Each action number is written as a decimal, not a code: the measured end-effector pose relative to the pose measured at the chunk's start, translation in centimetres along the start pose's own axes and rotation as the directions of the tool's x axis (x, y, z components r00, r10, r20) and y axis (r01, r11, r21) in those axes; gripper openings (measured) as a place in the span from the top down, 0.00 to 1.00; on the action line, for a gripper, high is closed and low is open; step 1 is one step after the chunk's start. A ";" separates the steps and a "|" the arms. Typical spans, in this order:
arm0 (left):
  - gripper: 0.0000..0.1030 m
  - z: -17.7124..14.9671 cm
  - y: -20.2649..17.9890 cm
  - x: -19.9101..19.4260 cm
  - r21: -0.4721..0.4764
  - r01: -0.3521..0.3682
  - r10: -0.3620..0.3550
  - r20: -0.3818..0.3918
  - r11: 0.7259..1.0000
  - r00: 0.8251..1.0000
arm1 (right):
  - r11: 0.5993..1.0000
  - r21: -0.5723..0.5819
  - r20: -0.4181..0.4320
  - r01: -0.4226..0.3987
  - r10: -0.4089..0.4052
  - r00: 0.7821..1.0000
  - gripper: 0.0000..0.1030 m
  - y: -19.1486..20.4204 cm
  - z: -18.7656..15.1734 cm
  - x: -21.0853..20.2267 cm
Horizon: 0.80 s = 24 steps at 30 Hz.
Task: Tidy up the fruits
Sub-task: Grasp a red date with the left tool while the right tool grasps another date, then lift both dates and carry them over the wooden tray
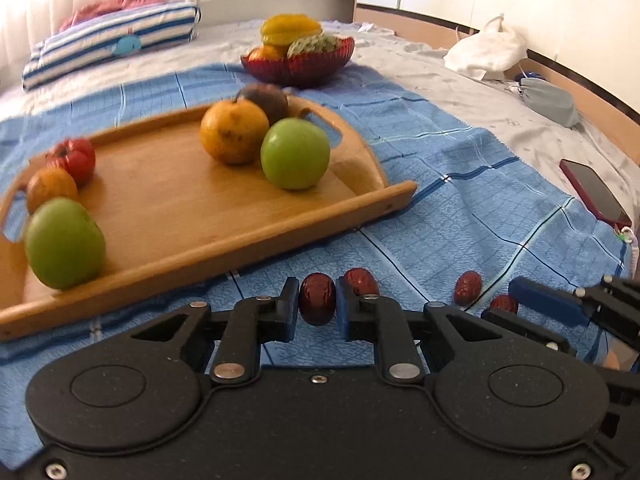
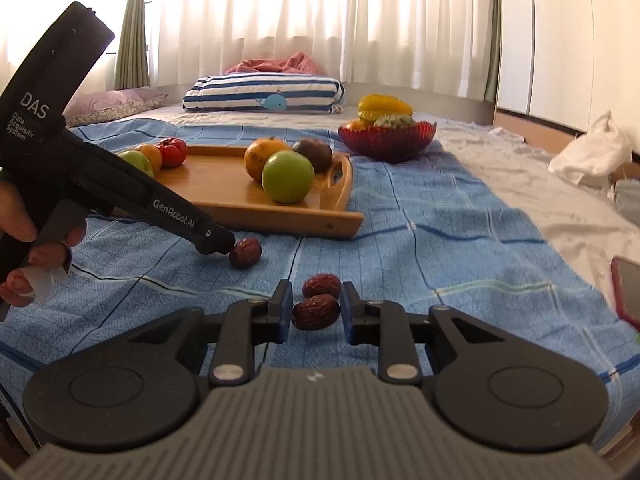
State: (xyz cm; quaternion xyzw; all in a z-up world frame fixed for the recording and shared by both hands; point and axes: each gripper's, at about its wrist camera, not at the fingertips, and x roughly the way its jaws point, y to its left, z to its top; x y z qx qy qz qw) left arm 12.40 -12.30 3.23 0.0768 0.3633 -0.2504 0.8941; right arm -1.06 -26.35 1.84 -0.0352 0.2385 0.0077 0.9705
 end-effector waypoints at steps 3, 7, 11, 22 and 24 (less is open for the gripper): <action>0.82 0.4 0.3 -1.1 -0.012 -0.006 0.006 0.015 1.000 1.000 | 1.000 -0.005 0.021 -0.003 0.003 1.000 0.72 0.1 0.8 -0.4; 0.82 1.2 1.6 -2.3 -0.051 -0.028 0.030 0.027 0.998 0.999 | 1.000 0.005 0.044 -0.020 0.020 0.999 0.72 0.1 2.5 -0.3; 0.82 2.0 3.5 -3.7 -0.098 -0.043 0.048 0.049 0.994 0.998 | 0.999 0.016 0.062 -0.046 0.045 0.997 0.72 0.3 4.6 0.3; 0.82 2.8 9.1 -7.8 -0.198 -0.136 0.160 0.112 0.971 0.981 | 0.986 0.056 0.071 -0.157 0.153 0.986 0.72 2.5 9.7 3.7; 0.82 3.0 10.1 -7.9 -0.204 -0.155 0.180 0.112 0.967 0.977 | 0.983 0.060 0.066 -0.173 0.169 0.983 0.72 3.0 10.5 4.5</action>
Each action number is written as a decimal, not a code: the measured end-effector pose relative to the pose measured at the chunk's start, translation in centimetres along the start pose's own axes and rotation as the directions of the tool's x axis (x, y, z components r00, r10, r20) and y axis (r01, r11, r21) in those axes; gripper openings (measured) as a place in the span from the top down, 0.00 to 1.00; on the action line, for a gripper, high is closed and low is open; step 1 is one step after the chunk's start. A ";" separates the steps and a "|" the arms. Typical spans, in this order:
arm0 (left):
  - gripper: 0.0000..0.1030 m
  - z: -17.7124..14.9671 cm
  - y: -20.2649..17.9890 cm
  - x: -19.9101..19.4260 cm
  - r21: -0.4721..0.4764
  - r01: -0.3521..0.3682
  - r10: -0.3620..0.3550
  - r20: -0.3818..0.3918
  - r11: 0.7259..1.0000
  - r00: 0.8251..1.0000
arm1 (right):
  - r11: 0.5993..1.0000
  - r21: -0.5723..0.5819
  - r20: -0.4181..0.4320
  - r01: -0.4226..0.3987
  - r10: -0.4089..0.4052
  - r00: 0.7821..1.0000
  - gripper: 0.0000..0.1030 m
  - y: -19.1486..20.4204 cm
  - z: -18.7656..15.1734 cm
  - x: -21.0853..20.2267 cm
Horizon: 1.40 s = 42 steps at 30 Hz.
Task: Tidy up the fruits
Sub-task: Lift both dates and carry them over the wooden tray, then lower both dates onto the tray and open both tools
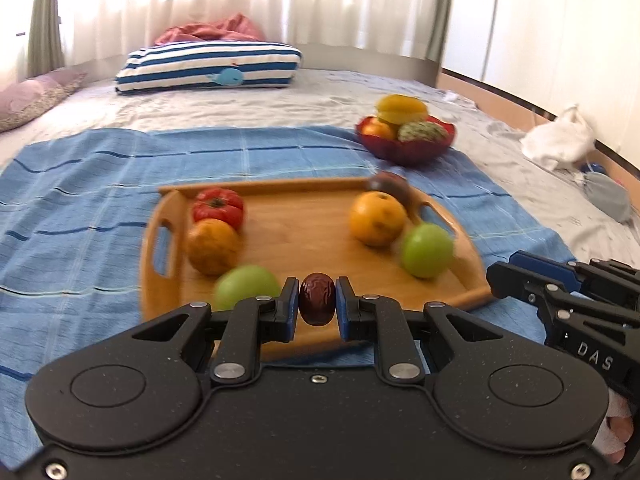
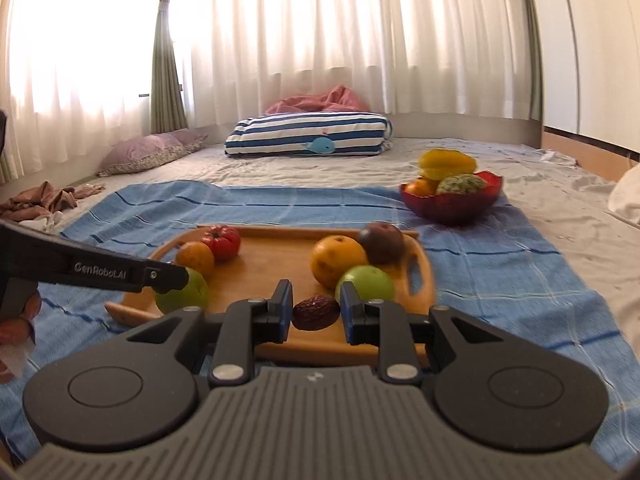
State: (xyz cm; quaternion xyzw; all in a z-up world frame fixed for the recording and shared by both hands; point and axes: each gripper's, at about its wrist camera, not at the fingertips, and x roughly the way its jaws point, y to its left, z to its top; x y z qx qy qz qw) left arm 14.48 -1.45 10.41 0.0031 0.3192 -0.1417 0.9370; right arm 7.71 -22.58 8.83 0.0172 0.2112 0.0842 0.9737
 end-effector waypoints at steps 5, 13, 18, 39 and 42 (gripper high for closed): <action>0.82 0.9 2.5 1.1 -0.063 -0.012 0.011 -0.022 0.998 1.000 | 0.998 0.043 -0.057 -0.048 0.050 0.997 0.72 0.2 1.1 3.2; 0.82 2.2 6.0 4.0 -0.148 -0.062 0.055 -0.052 0.987 0.997 | 0.994 0.082 -0.159 -0.068 0.080 0.984 0.72 0.5 1.9 8.4; 0.82 2.5 8.1 5.8 -0.210 -0.064 0.042 -0.104 0.976 0.994 | 0.992 0.112 -0.207 -0.066 0.088 0.974 0.72 0.4 1.5 10.8; 0.82 5.0 5.4 10.8 -0.211 0.019 -0.050 -0.142 0.977 0.989 | 0.994 0.095 -0.256 -0.057 0.080 0.963 0.71 0.3 -0.2 13.8; 0.82 4.9 4.5 11.9 -0.191 0.017 -0.048 -0.161 0.981 0.986 | 0.994 0.086 -0.255 -0.062 0.082 0.963 0.71 0.3 -0.5 13.9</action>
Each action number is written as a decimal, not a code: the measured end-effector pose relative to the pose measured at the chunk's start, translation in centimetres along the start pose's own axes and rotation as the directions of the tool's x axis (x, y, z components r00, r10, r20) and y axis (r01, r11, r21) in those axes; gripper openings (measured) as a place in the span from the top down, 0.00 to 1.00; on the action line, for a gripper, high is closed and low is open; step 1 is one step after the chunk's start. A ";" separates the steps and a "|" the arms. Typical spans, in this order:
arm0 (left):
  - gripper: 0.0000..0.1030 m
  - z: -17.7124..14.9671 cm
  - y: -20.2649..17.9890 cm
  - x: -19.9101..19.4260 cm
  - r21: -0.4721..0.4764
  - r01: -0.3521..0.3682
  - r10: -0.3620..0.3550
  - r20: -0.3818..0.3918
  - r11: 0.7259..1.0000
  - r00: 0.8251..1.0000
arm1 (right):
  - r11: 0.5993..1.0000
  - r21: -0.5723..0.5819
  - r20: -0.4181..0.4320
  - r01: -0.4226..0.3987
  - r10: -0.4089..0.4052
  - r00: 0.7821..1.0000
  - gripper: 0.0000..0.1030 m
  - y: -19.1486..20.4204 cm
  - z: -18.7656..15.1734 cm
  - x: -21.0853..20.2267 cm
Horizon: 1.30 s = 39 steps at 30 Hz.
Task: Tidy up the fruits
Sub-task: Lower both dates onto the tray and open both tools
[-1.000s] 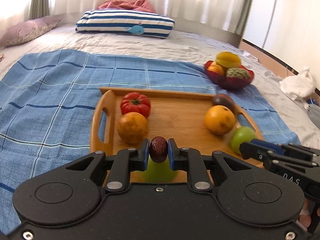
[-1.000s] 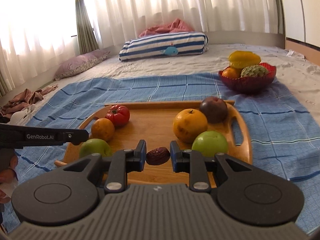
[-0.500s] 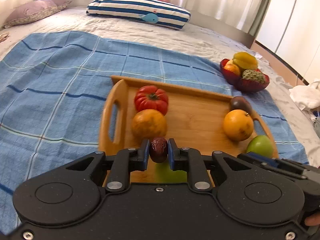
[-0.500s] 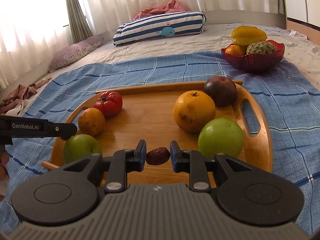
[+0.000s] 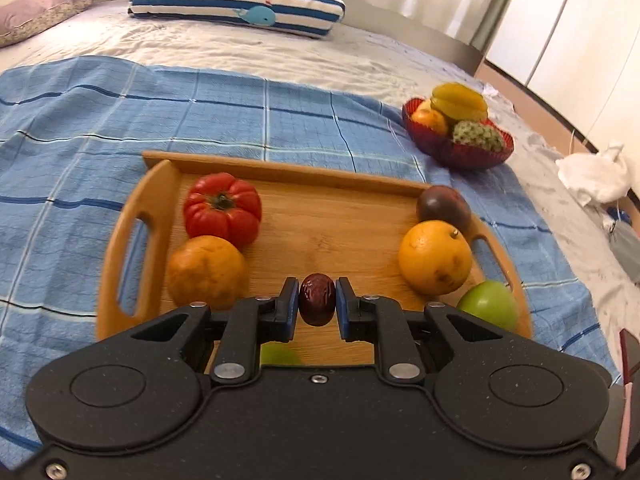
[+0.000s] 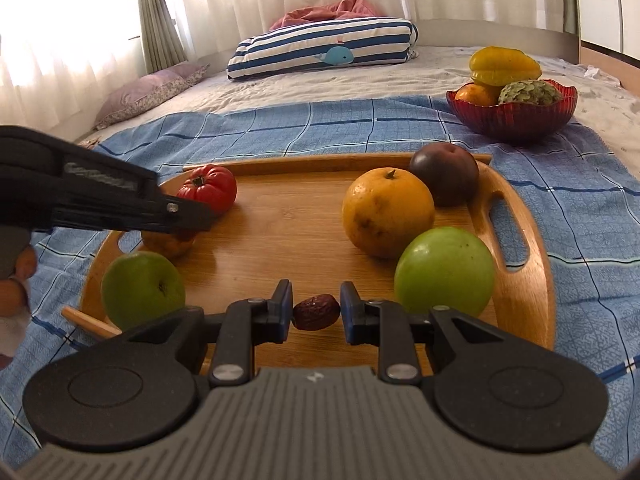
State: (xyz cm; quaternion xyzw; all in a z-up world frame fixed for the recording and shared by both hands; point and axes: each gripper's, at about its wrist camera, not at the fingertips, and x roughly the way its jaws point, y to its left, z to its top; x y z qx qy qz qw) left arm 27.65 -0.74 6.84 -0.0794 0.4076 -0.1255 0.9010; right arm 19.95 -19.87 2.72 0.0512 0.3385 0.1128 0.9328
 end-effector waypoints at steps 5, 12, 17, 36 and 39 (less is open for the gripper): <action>0.82 -0.5 -0.8 1.2 0.039 -0.025 0.026 -0.013 0.999 1.000 | 1.000 -0.011 -0.003 0.002 -0.002 1.000 0.71 -0.2 -0.1 0.2; 0.82 -1.0 -1.2 2.1 0.073 -0.049 0.051 -0.024 0.996 0.998 | 1.000 -0.015 -0.003 -0.007 0.007 1.000 0.70 -0.2 -0.3 0.4; 0.82 -1.2 -1.6 2.4 0.104 -0.065 0.068 -0.020 0.992 0.998 | 1.000 0.002 -0.014 -0.014 0.014 1.000 0.69 -0.5 -0.4 0.7; 0.47 -2.4 -3.6 -1.5 0.189 -0.095 0.080 0.086 0.977 0.993 | 0.999 0.026 0.048 -0.048 0.047 0.998 0.48 -1.8 -0.6 -3.2; 0.38 -3.0 -4.2 -3.1 0.213 -0.090 0.064 0.126 0.973 0.990 | 0.999 0.009 0.078 -0.036 0.035 0.996 0.38 -2.1 -1.0 -5.0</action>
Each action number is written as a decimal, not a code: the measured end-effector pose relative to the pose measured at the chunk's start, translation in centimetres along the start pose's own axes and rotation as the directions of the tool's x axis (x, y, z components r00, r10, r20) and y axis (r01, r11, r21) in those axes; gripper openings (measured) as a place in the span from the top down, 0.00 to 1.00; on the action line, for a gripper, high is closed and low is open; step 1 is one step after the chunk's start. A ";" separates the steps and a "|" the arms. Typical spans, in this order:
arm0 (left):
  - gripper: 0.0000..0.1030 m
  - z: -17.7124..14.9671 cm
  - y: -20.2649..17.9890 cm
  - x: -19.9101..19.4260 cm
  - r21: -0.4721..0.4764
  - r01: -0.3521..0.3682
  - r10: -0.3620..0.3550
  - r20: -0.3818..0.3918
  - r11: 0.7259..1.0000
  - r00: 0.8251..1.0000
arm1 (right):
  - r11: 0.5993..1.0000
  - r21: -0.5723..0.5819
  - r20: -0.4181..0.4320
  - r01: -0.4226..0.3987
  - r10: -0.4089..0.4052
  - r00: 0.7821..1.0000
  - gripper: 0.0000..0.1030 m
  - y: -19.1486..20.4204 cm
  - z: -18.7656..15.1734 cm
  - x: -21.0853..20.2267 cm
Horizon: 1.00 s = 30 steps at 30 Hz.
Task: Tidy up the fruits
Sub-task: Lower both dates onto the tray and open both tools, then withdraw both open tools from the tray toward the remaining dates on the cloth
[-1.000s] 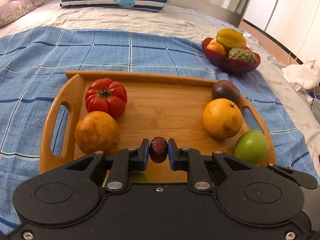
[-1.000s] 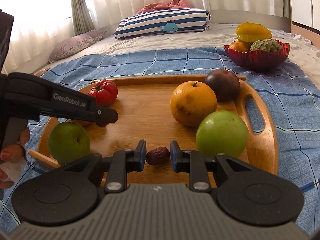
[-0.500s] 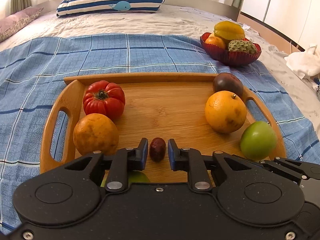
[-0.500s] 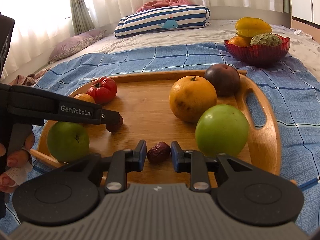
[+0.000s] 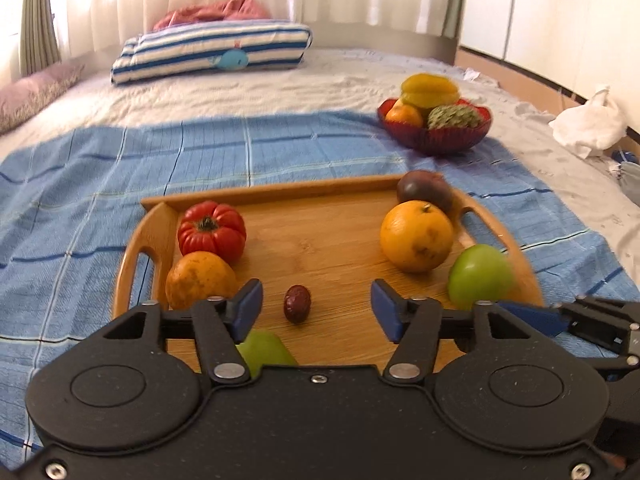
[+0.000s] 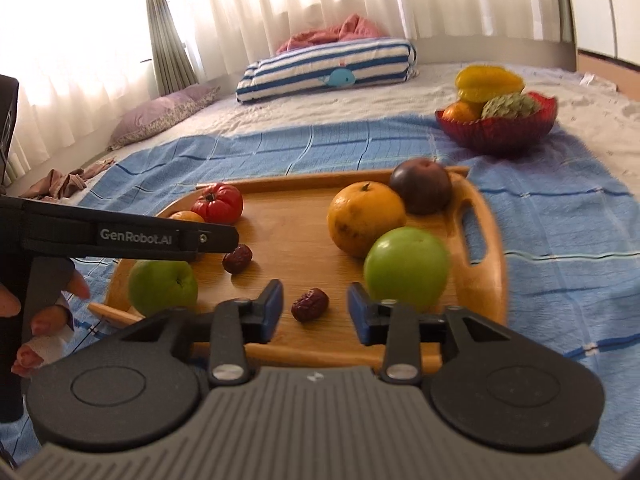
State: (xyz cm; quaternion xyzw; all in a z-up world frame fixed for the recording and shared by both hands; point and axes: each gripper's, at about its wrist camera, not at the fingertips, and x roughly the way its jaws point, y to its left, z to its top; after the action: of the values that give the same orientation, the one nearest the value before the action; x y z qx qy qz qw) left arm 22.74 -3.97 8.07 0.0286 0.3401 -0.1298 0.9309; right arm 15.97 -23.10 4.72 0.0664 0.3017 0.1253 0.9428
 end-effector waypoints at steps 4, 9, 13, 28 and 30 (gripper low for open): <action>0.23 -0.7 -1.1 -2.3 0.027 0.018 -0.020 0.058 0.999 0.998 | 1.000 -0.020 0.046 0.021 -0.020 0.999 0.29 -0.4 -0.7 -2.7; 0.14 -2.0 -2.7 -5.1 0.054 0.059 -0.064 0.108 0.997 0.992 | 0.995 -0.068 0.099 0.068 -0.061 0.993 0.16 -0.6 -2.1 -5.9; 0.12 -3.3 -4.5 -7.2 0.106 0.082 -0.097 0.146 0.991 0.985 | 0.985 -0.123 0.135 0.117 -0.101 0.986 0.12 -0.4 -3.8 -8.1; 0.27 -8.3 -11.9 -6.5 0.314 0.134 -0.153 0.037 0.940 0.988 | 0.964 -0.170 0.099 0.205 -0.190 0.977 0.26 -1.5 -9.7 -10.6; 0.40 -8.9 -12.2 -5.6 0.315 0.158 -0.168 0.006 0.936 0.986 | 0.965 -0.148 0.093 0.217 -0.205 0.974 0.28 -1.9 -10.0 -10.3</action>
State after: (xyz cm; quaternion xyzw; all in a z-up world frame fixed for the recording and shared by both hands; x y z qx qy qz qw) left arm 9.91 -13.20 5.26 0.1456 0.3011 -0.2593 0.9061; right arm 2.37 -27.29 1.90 -0.0358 0.2597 0.0449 0.9640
